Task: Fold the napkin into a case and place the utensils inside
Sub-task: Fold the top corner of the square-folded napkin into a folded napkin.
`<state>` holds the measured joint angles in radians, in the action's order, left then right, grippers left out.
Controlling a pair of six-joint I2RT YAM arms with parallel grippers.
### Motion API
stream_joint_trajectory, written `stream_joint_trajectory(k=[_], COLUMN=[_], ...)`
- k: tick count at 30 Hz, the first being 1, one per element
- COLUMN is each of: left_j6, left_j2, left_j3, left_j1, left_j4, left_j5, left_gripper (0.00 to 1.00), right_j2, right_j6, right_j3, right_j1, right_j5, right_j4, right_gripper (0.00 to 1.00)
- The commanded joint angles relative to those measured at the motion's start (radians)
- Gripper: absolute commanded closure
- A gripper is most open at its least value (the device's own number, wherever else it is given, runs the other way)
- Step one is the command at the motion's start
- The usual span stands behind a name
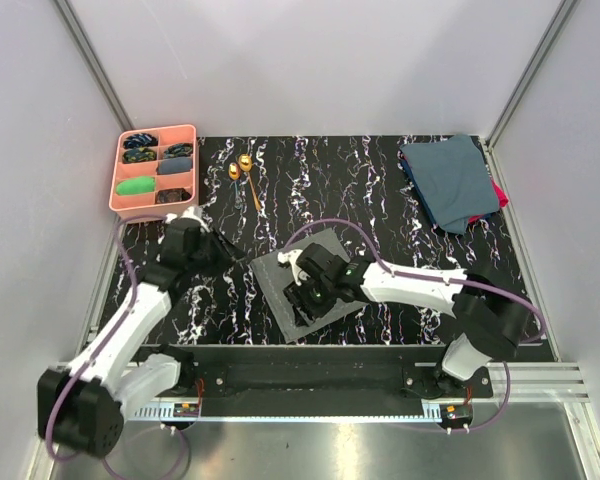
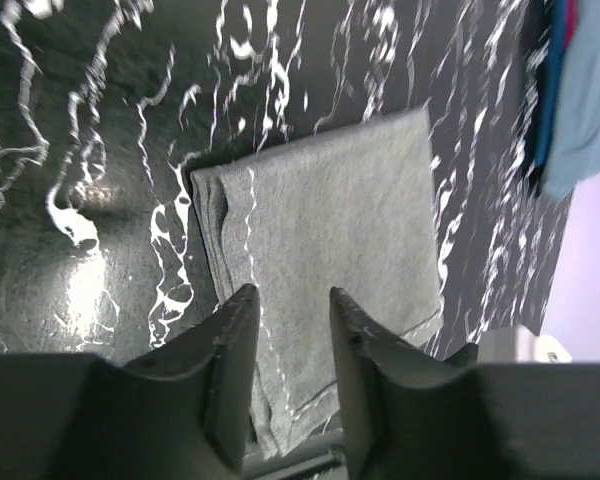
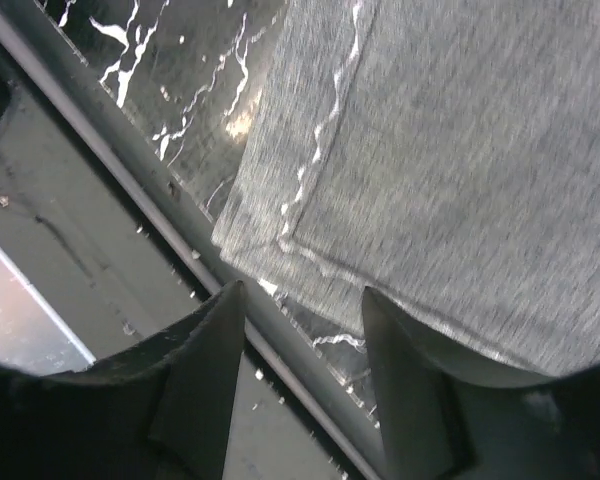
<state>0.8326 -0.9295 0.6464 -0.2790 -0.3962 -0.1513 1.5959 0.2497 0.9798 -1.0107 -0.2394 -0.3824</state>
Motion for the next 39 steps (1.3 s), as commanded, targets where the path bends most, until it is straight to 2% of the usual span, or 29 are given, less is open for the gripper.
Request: stream_joint_trajectory(k=[1, 3, 4, 12, 27, 34, 39], left_j6=[-0.035, -0.007, -0.003, -0.004, -0.006, -0.006, -0.003], left_j2=[-0.140, -0.158, -0.160, -0.124, -0.100, -0.101, -0.104], left_j3=[0.032, 0.013, 0.000, -0.050, -0.105, -0.113, -0.116], left_j1=[0.012, 0.014, 0.017, 0.029, 0.063, 0.072, 0.073], left_j4=[0.057, 0.110, 0.123, 0.128, 0.135, 0.141, 0.146], left_j5=[-0.218, -0.238, -0.243, -0.245, -0.266, -0.272, -0.286], left_gripper=[0.67, 0.68, 0.68, 0.68, 0.69, 0.69, 0.69], right_j2=[0.032, 0.070, 0.084, 0.144, 0.156, 0.167, 0.167], right_j6=[-0.055, -0.070, -0.073, -0.118, -0.182, -0.194, -0.188], right_j3=[0.068, 0.082, 0.092, 0.117, 0.112, 0.114, 0.120], right_j1=[-0.015, -0.032, -0.040, -0.146, -0.187, -0.186, -0.186], right_j5=[0.005, -0.026, -0.055, -0.031, 0.133, 0.118, 0.107], right_j4=[0.071, 0.073, 0.073, 0.070, -0.006, -0.007, -0.001], right_gripper=[0.56, 0.66, 0.67, 0.53, 0.53, 0.60, 0.74])
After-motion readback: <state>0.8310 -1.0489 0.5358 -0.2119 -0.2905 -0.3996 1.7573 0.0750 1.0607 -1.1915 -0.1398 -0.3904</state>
